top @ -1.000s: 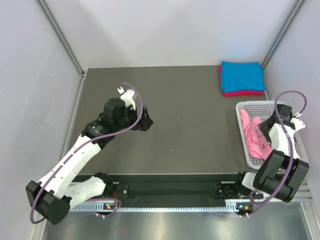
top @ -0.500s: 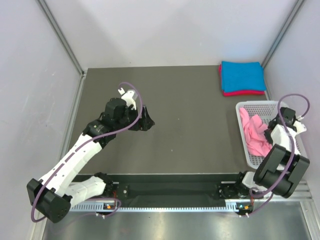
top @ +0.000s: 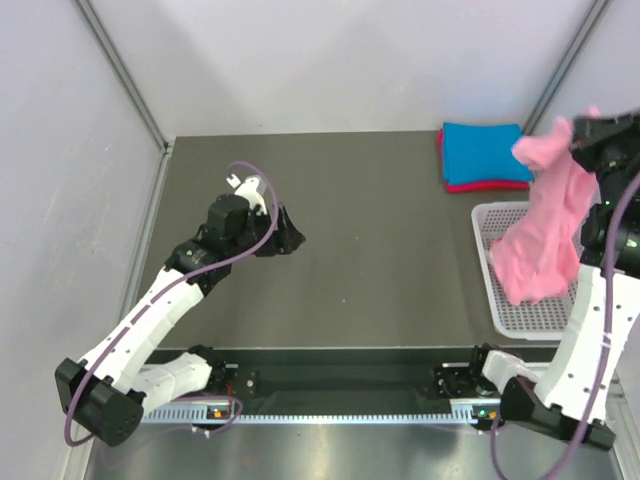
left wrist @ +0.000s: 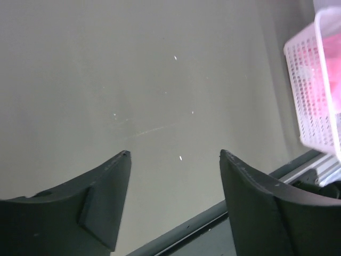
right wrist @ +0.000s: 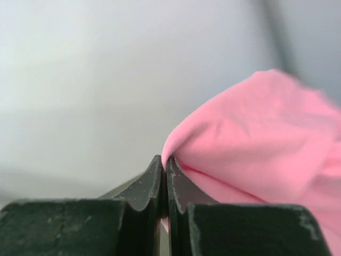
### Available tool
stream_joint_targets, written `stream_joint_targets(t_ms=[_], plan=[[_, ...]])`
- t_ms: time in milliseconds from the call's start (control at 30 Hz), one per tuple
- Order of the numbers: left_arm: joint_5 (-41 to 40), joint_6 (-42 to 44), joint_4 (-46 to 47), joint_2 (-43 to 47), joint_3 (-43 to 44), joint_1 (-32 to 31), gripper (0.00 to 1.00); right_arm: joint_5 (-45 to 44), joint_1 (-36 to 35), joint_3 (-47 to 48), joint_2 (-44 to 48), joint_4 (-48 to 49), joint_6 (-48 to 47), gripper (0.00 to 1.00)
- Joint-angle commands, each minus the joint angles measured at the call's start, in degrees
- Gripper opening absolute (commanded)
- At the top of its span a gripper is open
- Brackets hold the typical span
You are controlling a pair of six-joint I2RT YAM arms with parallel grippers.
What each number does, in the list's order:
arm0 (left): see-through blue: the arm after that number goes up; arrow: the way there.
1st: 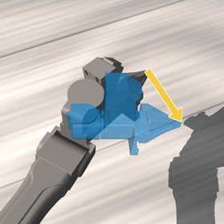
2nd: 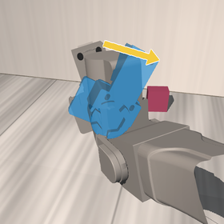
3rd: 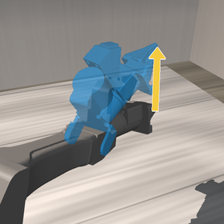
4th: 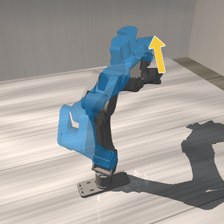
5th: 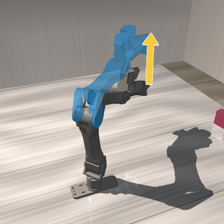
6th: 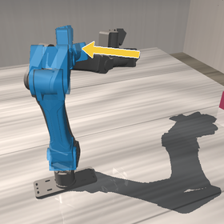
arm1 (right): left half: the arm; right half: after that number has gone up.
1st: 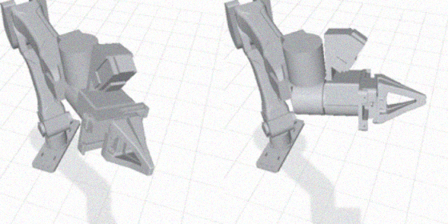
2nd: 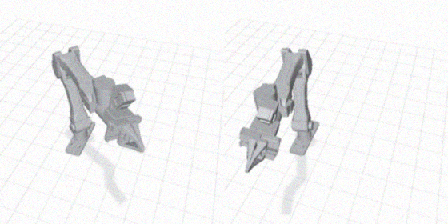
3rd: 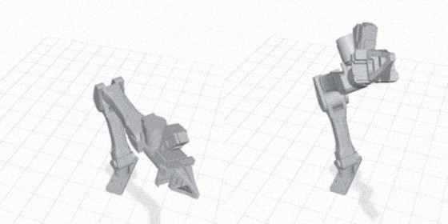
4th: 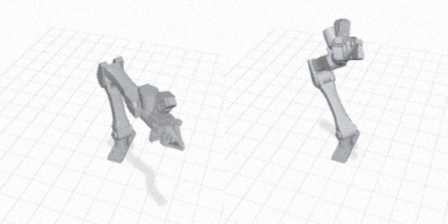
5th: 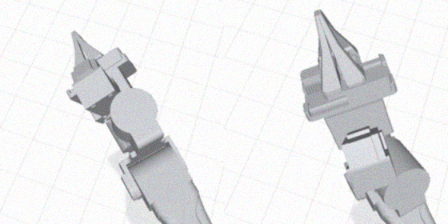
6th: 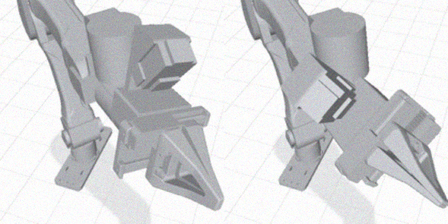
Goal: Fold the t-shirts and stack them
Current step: Grab the tshirt from the pile, then move the tshirt to the center of the board
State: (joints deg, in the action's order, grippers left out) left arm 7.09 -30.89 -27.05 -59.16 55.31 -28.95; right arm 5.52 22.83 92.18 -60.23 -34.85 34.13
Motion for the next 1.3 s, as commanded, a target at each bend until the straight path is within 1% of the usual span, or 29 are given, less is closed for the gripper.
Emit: stream_joint_targets(t_ms=[0, 33, 67, 133, 167, 233, 267, 333, 367, 400, 467, 533, 567, 600, 633, 667, 700, 733, 767, 800, 833, 900, 1000, 1100, 1133, 1267], plan=[[1.77, -1.36, 1.91, 1.32, 2.78, 3.1, 0.7, 17.39, -9.62, 11.23, -1.9, 6.46, 2.87, 0.0], [2.57, -1.36, 1.65, 1.93, 3.31, 3.89, 0.7, 18.73, -12.43, 12.74, -2.61, 7.07, 2.96, 0.0], [3.01, -1.36, 1.13, 3.07, 4.27, 5.55, 0.71, 20.22, -17.5, 13.54, -3.75, 8.9, 3.48, 0.0], [2.84, -1.36, 0.07, 5.0, 5.33, 6.88, 0.73, 22.6, -22.1, 13.55, -4.55, 10.85, 5.33, 0.0], [2.49, -1.45, -0.37, 5.45, 5.51, 7.76, 0.73, 22.69, -27.61, 13.12, -5.24, 12.34, 5.59, 0.0], [1.44, -1.36, -2.39, 6.59, 5.77, 8.47, 0.74, 20.95, -32.56, 11.36, -6.04, 13.23, 5.34, 0.0], [1.0, -1.27, -3.0, 7.47, 5.86, 8.82, 0.75, 20.33, -37.28, 9.53, -6.91, 14.88, 4.64, 0.0], [-0.49, -1.19, -5.02, 8.44, 6.04, 9.17, 0.75, 18.57, -41.97, 7.32, -8.15, 16.82, 4.02, 0.0], [-1.2, -1.1, -5.82, 8.62, 6.13, 9.35, 0.76, 17.87, -45.99, 6.27, -10.33, 18.4, 2.88, 0.0], [-2.07, -1.01, -6.52, 8.97, 6.21, 9.44, 0.76, 16.9, -47.77, 4.52, -11.65, 18.68, 2.26, 0.0], [-6.37, -1.01, -9.42, 9.85, 6.21, 9.61, 0.77, 15.49, -51.63, 1.7, -16.03, 20.16, 1.73, 0.03], [-10.85, -1.1, -11.79, 10.9, 5.6, 9.79, 0.8, 17.41, -53.49, -3.66, -19.12, 22.45, 2.08, 0.15], [-13.48, -1.27, -12.15, 11.25, 5.16, 9.88, 0.81, 18.03, -53.85, -5.42, -22.27, 24.63, 2.52, 0.22], [-14.38, -1.53, -12.24, 11.52, 4.55, 9.96, 0.84, 19.08, -53.85, -8.48, -23.61, 25.18, 2.69, 0.31], [-14.56, -1.62, -11.72, 11.52, 3.33, 10.05, 0.84, 19.44, -53.85, -9.64, -25.01, 25.44, 2.61, 0.34], [-13.69, -1.71, -11.28, 11.35, 2.79, 10.14, 0.84, 19.09, -53.94, -10.09, -27.03, 23.62, 0.78, 0.38], [-12.81, -1.63, -11.01, 10.82, 2.26, 10.14, 0.84, 15.26, -53.86, -9.83, -27.74, 21.34, -0.37, 0.45], [-11.85, -1.54, -10.83, 9.25, 1.74, 10.14, 0.84, 12.35, -53.94, -9.39, -28.27, 18.79, -1.08, 0.47], [-10.79, -1.45, -10.4, 8.28, 1.38, 10.14, 0.83, 9.45, -53.59, -8.87, -28.71, 14.07, -1.87, 0.49], [-8.61, -1.45, -10.22, 7.31, 1.12, 10.14, 0.82, 4.38, -53.24, -9.12, -28.63, 12.37, -1.7, 0.51], [-7.37, -1.54, -9.7, 5.39, 0.16, 10.14, 0.81, 2.15, -52.98, -9.82, -28.28, 10.87, -1.44, 0.53], [-1.07, -1.71, -6.8, 2.57, -2.03, 10.14, 0.79, -3.2, -52.19, -13.15, -26.7, 6.83, -0.64, 0.56], [3.62, -2.5, -3.03, -0.16, -4.5, 10.14, 0.74, -10.16, -51.66, -18.87, -24.85, 2.69, -2.31, 0.57], [4.42, -4.17, -2.4, -3.24, -7.49, 10.14, 0.74, -15.34, -49.64, -23.27, -24.24, 0.67, -4.51, 0.57], [4.42, -4.7, -2.48, -4.46, -8.8, 10.14, 0.74, -15.71, -47.9, -23.97, -24.32, 0.4, -4.95, 0.57], [5.48, -7.33, -0.56, -6.58, -13.55, 10.14, 0.74, -16.51, -44.63, -25.56, -25.46, 0.48, -6.88, 0.55]])
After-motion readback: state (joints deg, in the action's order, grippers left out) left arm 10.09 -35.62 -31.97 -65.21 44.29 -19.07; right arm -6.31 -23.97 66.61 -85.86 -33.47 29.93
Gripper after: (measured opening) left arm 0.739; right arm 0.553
